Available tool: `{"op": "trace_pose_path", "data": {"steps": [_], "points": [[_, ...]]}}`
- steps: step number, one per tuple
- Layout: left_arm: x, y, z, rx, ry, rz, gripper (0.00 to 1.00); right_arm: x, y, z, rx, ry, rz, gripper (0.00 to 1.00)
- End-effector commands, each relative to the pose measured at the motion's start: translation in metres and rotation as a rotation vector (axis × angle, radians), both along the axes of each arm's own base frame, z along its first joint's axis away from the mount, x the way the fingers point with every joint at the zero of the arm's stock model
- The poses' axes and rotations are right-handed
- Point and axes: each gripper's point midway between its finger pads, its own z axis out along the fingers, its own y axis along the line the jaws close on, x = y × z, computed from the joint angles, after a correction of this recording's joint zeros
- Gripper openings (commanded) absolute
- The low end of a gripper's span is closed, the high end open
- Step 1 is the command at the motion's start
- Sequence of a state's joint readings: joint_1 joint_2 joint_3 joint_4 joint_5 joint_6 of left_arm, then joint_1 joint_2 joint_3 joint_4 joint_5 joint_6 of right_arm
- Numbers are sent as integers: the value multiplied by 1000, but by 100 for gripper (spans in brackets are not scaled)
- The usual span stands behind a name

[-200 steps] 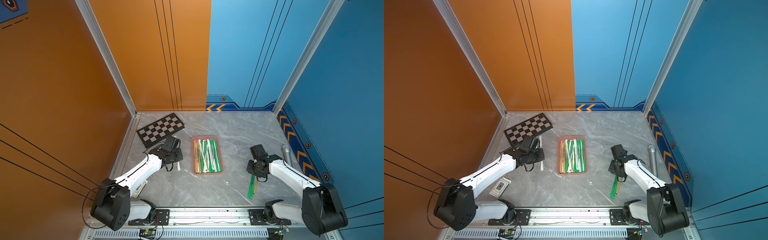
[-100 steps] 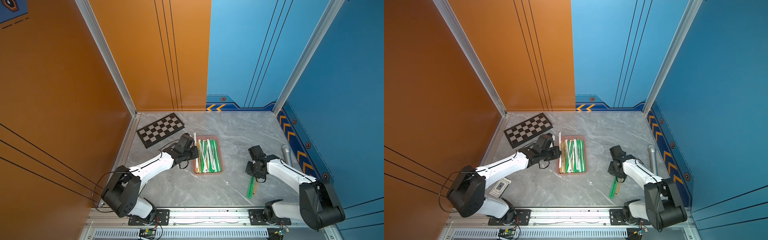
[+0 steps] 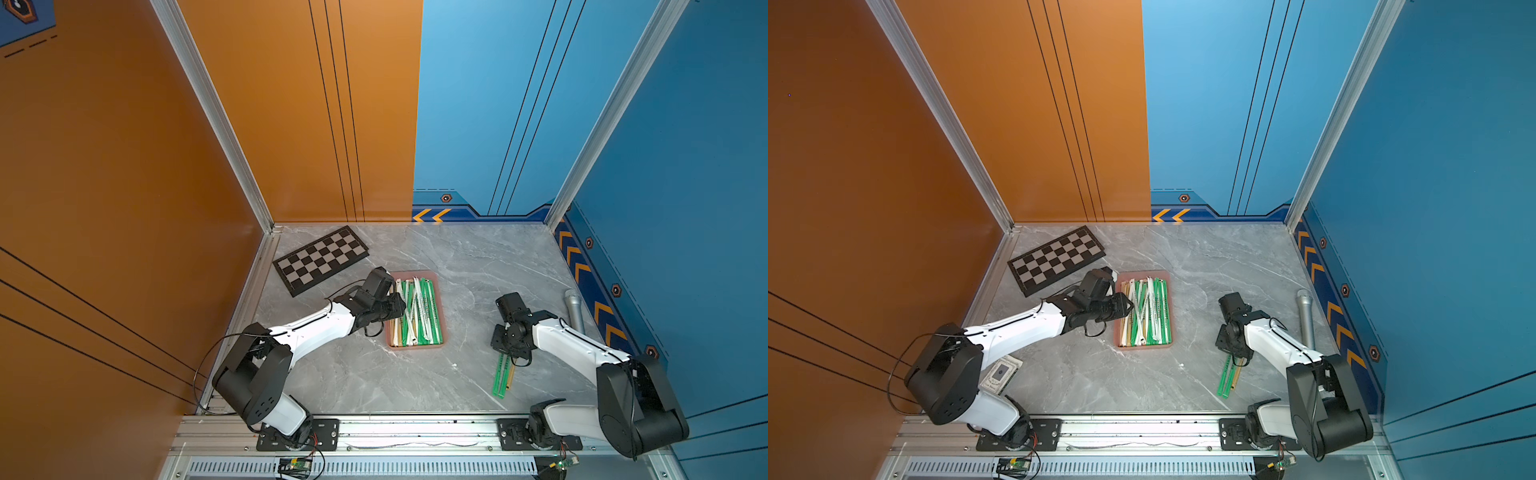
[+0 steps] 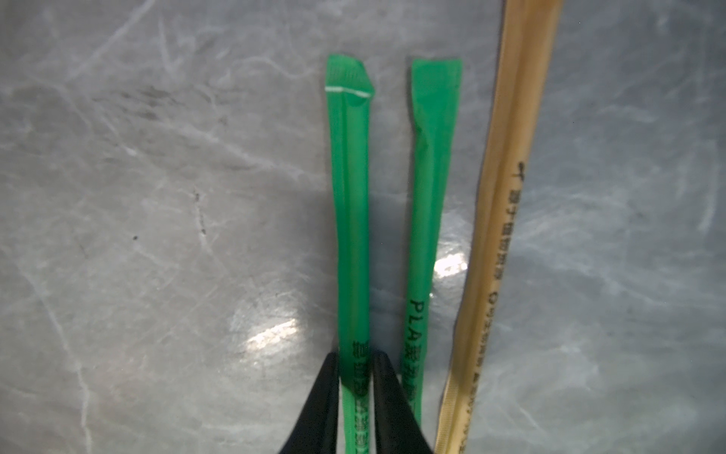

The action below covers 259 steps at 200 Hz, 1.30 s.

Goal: Put the straws into the storage box
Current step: Place the straw in the storage box, then pick up the straw from the center of the board, then place the straw in the storage box.

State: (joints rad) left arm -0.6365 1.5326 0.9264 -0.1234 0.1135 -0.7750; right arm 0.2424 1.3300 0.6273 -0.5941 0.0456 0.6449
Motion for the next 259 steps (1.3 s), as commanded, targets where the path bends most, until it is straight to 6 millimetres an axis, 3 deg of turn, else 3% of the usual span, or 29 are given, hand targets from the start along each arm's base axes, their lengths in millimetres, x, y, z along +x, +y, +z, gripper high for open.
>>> {"op": "trace_pose_path", "data": {"steps": [1,57,78,83,129,157,185,218,259], "points": [[0,-3,2,19,-4,-11,44,-3,4,-5,11,24,0,16],[-5,5,8,74,-26,-5,69,18,16,23,59,-68,13,6],[-7,12,13,108,-53,-2,85,35,29,47,104,-135,38,6],[-8,14,14,118,-58,1,100,38,34,52,119,-149,47,6],[-13,32,18,168,-105,31,99,76,79,104,211,-291,126,6],[-16,41,18,196,-112,39,99,106,126,122,311,-354,221,6],[-21,52,11,209,-100,54,99,134,174,121,400,-381,328,6],[-25,59,2,209,-73,59,99,157,214,112,432,-362,435,6],[-26,62,0,208,-63,64,98,162,230,97,426,-314,467,13]]}}
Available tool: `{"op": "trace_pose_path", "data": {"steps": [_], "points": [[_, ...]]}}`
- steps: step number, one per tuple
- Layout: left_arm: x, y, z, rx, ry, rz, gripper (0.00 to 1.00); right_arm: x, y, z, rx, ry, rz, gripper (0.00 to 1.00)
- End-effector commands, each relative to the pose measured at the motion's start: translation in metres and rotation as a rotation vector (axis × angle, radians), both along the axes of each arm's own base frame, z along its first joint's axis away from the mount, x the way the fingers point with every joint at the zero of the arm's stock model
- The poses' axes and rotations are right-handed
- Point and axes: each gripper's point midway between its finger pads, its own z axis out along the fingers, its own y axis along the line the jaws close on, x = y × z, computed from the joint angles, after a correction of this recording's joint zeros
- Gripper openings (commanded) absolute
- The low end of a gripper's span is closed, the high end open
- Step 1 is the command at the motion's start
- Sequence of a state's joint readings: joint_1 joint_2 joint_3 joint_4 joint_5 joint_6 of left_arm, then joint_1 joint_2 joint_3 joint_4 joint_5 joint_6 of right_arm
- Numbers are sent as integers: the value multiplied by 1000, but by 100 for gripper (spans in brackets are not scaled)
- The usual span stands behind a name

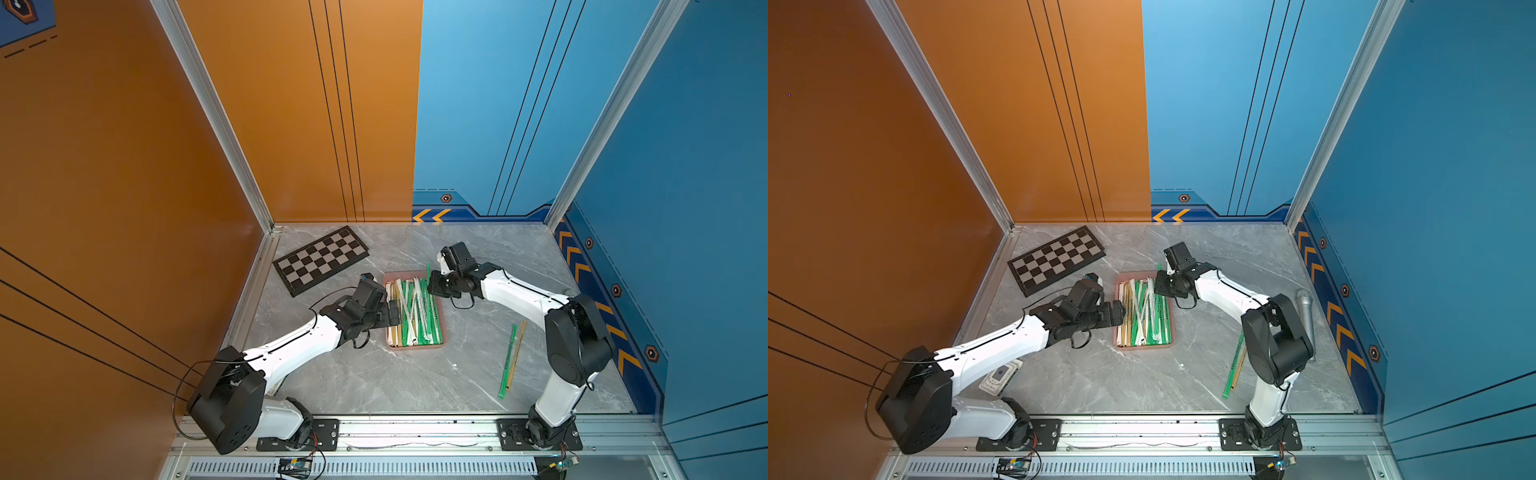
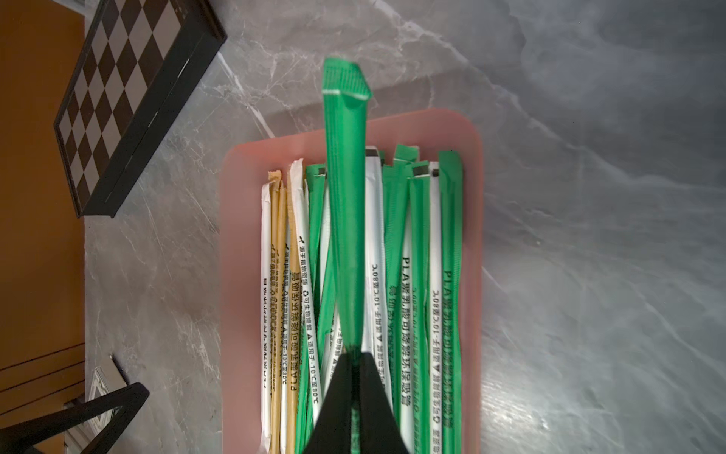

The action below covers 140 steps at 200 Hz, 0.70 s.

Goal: Put the straws into the storage box
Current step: Place the straw in the storage box, then pick up the straw from the center of the board.

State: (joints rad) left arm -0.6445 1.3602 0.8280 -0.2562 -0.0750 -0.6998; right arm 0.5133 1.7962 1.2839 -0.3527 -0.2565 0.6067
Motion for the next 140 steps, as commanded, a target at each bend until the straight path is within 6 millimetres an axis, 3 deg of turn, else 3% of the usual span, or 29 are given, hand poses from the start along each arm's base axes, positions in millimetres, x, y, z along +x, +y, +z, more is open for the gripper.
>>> {"op": "trace_pose_path", "data": {"steps": [1,37,66,83,116,140], "points": [[-4,9,-2,20,6,4,98,4,11,6,14,-13,45,14],[-4,10,-3,20,6,6,99,-3,1,6,-29,-12,48,39],[-4,9,-4,20,9,5,99,-10,-28,21,-63,-56,-22,43],[-4,9,-4,19,10,6,99,-21,-65,18,-138,-52,-105,43],[-4,10,-4,22,8,11,99,-64,-169,-2,-398,35,-315,43],[-3,8,-2,19,4,12,99,-96,-217,-16,-468,87,-419,43]]}}
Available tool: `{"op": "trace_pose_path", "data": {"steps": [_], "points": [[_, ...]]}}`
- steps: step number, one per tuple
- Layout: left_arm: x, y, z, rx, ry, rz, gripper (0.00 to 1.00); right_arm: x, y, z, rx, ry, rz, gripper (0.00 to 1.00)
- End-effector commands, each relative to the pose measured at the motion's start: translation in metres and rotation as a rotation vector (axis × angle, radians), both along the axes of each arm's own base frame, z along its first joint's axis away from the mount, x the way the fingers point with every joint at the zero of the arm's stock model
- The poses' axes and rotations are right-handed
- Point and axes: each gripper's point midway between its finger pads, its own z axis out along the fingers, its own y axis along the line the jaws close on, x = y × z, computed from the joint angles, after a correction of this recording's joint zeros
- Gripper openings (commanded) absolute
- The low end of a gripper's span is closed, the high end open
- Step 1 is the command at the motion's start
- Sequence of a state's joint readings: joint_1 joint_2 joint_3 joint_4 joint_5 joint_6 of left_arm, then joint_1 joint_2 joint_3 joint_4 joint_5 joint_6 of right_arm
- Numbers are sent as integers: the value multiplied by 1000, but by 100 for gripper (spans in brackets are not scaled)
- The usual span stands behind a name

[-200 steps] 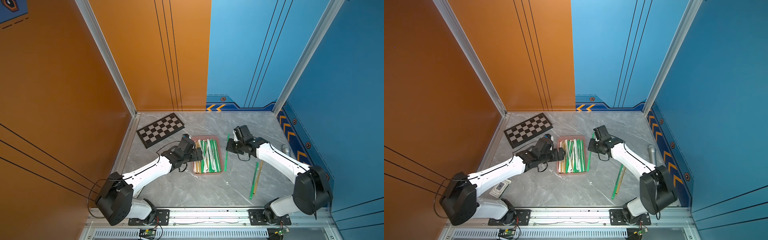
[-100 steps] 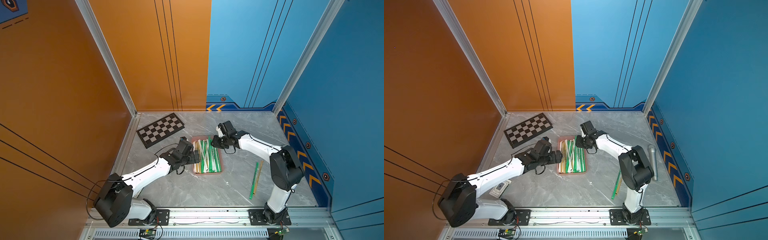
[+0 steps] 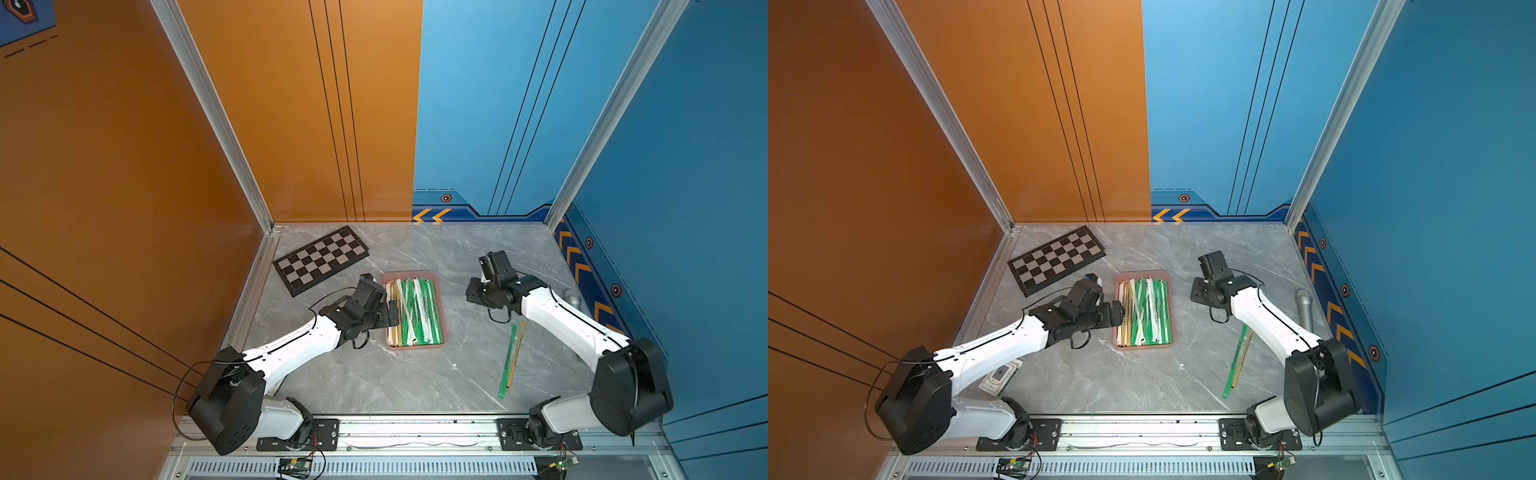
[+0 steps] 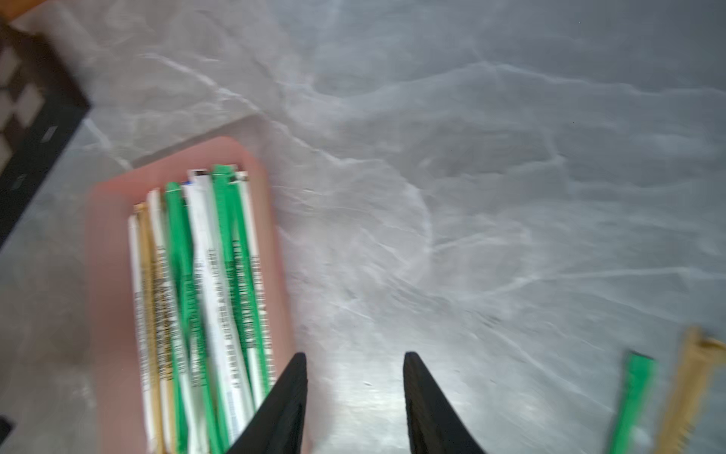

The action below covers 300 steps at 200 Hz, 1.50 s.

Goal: Put the straws into the storage box
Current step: Pick up the straw from the center of the board.

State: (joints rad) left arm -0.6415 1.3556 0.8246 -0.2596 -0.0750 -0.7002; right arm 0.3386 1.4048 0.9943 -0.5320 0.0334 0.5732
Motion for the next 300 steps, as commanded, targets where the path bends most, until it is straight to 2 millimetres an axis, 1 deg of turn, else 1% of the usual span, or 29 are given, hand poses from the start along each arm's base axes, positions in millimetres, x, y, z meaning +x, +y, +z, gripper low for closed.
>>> {"op": "trace_pose_path", "data": {"steps": [1,18,30,49,66,94,130,180,201,241,272,300], "points": [[-2,7,-2,18,2,9,99,-49,-64,-31,-177,140,-139,43],[-2,4,0,13,-2,2,99,-67,-83,-40,-175,169,-197,43],[-2,2,2,8,-6,-6,99,-78,-91,-48,-162,192,-224,43],[-1,-3,4,-4,-15,-21,98,-91,-95,-59,-155,227,-240,42],[-1,-5,5,-10,-19,-29,98,-97,-98,-65,-158,245,-250,41],[0,-10,7,-26,-27,-40,99,-106,-98,-76,-149,281,-252,36],[1,-14,4,-33,-24,-48,99,-109,-92,-86,-126,309,-230,30],[2,-15,6,-36,-28,-50,99,-111,-86,-99,-120,347,-207,29],[2,-14,6,-36,-30,-50,99,-112,-87,-102,-127,359,-208,28],[2,-13,5,-35,-30,-46,99,-115,-86,-107,-131,382,-203,21],[2,-12,5,-34,-34,-41,99,-116,-86,-111,-134,403,-196,18],[1,-11,6,-33,-35,-39,99,-116,-84,-114,-134,412,-186,14]]}}
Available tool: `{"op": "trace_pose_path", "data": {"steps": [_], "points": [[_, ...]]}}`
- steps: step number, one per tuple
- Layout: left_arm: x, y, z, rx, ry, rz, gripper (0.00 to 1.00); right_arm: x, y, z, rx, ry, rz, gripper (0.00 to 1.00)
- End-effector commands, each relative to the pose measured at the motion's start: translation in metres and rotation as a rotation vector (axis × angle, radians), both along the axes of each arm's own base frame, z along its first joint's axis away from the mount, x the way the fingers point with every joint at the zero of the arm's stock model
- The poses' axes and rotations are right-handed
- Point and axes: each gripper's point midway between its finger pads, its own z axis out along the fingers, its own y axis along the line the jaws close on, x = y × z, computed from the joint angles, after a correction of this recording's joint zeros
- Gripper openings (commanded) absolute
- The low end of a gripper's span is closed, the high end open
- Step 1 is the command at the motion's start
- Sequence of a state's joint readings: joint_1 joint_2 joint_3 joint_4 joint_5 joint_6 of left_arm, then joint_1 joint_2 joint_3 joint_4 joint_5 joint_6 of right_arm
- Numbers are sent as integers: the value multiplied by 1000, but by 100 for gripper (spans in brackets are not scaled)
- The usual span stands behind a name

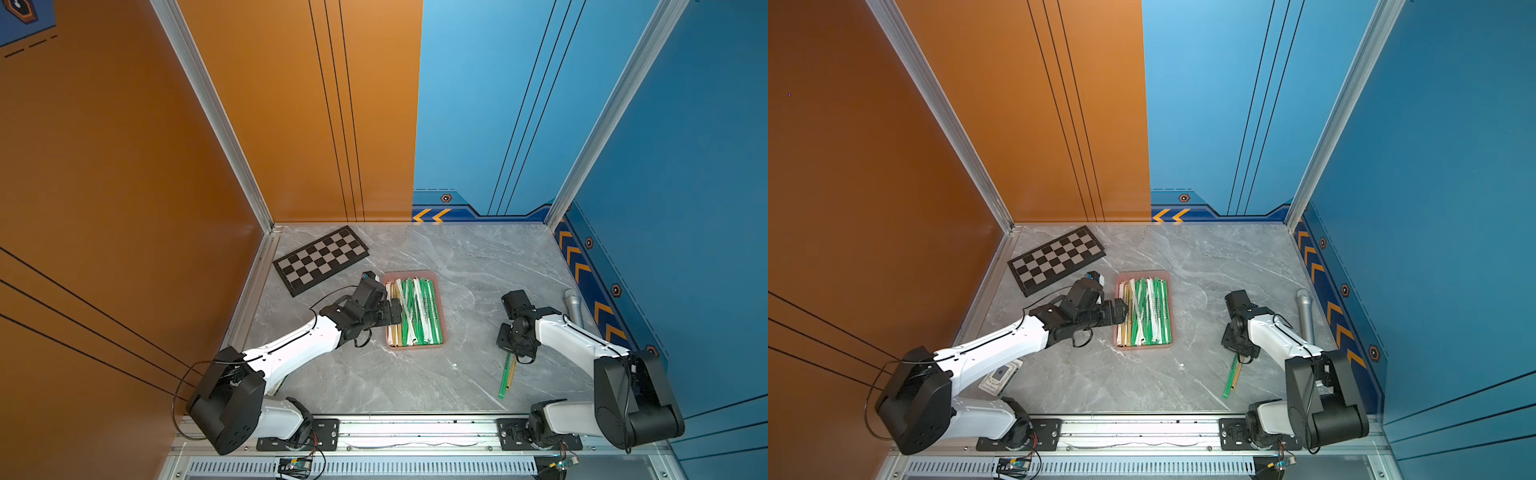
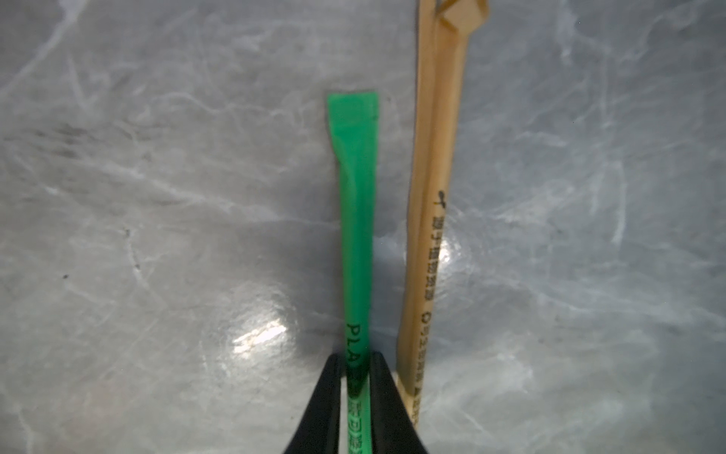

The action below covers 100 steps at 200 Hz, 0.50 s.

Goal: Put the straws into the storage box
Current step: Pick up the straw from the center of the board.

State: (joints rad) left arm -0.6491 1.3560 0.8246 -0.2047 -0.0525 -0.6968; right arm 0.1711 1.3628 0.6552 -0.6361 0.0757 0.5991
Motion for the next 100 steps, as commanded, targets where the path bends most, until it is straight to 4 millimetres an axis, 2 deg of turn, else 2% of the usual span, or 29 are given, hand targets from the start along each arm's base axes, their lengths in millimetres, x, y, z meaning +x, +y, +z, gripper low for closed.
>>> {"op": "trace_pose_path", "data": {"steps": [1,37,57,73,100], "points": [[-3,1,-3,12,-1,-13,99,-6,3,-9,3,34,16,14],[-3,2,-4,14,-1,-9,99,-2,6,-4,10,17,24,8],[-3,4,-3,15,-6,-2,99,8,14,8,48,-32,18,6],[-2,4,-1,13,-13,2,99,24,26,28,116,-102,9,6],[-2,5,0,9,-15,8,99,62,49,82,196,-272,42,5]]}}
